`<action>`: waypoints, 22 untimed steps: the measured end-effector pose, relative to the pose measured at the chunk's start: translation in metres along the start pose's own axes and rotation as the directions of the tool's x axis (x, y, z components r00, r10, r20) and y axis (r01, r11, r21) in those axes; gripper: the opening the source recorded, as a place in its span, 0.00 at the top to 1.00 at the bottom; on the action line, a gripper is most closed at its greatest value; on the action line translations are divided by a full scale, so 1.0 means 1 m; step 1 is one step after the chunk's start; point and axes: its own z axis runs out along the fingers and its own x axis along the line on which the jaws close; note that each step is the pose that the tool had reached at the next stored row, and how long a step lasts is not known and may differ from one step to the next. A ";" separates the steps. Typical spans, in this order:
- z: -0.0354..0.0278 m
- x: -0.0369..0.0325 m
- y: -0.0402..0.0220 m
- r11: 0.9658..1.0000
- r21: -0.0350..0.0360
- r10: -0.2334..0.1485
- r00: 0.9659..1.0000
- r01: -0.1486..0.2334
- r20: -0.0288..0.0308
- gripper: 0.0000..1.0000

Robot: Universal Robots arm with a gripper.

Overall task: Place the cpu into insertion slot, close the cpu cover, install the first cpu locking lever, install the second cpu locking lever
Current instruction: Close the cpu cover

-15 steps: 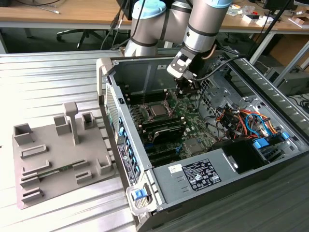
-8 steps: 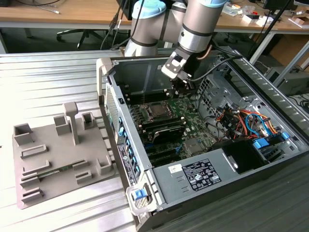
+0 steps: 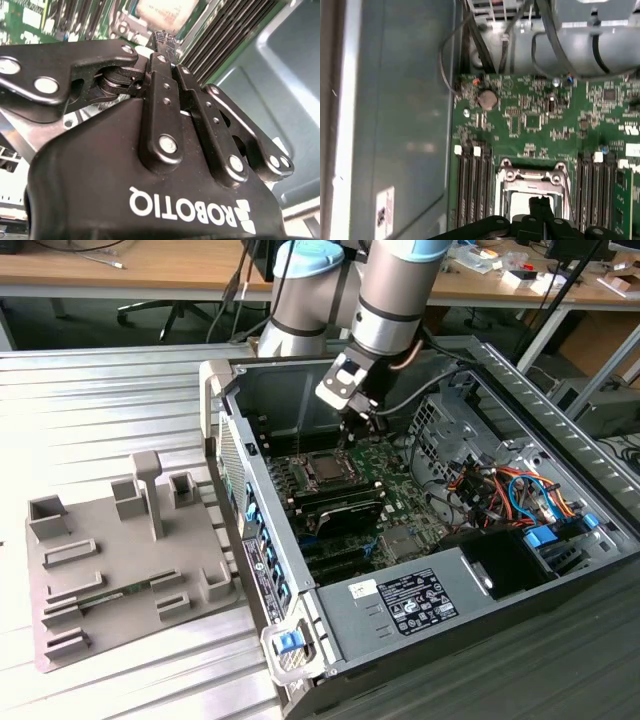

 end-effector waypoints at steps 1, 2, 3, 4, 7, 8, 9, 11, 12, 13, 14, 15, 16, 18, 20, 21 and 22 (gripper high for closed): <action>0.0016 0.0001 -0.0039 1.000 0.000 0.000 1.000 0.000 0.000 0.89; 0.0025 -0.0001 -0.0060 1.000 0.000 0.000 1.000 0.000 0.000 0.89; 0.0043 -0.0020 -0.0103 1.000 0.000 -0.001 1.000 0.001 0.000 0.89; 0.0052 -0.0031 -0.0122 1.000 0.000 -0.001 1.000 0.001 0.000 0.89; 0.0116 -0.0050 -0.0206 1.000 0.000 -0.002 1.000 0.002 0.000 0.89; 0.0134 -0.0049 -0.0219 1.000 0.000 -0.003 1.000 0.003 0.000 0.89; 0.0153 -0.0049 -0.0226 1.000 0.000 -0.003 1.000 0.003 0.000 0.89; 0.0210 -0.0046 -0.0244 1.000 0.000 -0.003 1.000 0.003 0.000 0.89; 0.0225 -0.0046 -0.0249 1.000 0.000 -0.003 1.000 0.003 0.000 0.89; 0.0246 -0.0045 -0.0257 1.000 0.000 -0.003 1.000 0.003 0.000 0.89; 0.0262 -0.0044 -0.0264 1.000 0.000 -0.003 1.000 0.003 0.000 0.89; 0.0274 -0.0043 -0.0270 1.000 0.000 -0.003 1.000 0.003 0.000 0.89; 0.0295 -0.0042 -0.0278 1.000 0.000 -0.003 1.000 0.003 0.000 0.89; 0.0322 -0.0041 -0.0286 1.000 0.000 -0.004 1.000 0.004 0.000 0.89; 0.0336 -0.0041 -0.0287 1.000 0.000 -0.004 1.000 0.004 0.000 0.89; 0.0345 -0.0041 -0.0288 1.000 0.000 -0.003 1.000 0.003 0.000 0.89; 0.0349 -0.0041 -0.0289 1.000 0.000 -0.003 1.000 0.003 0.000 0.89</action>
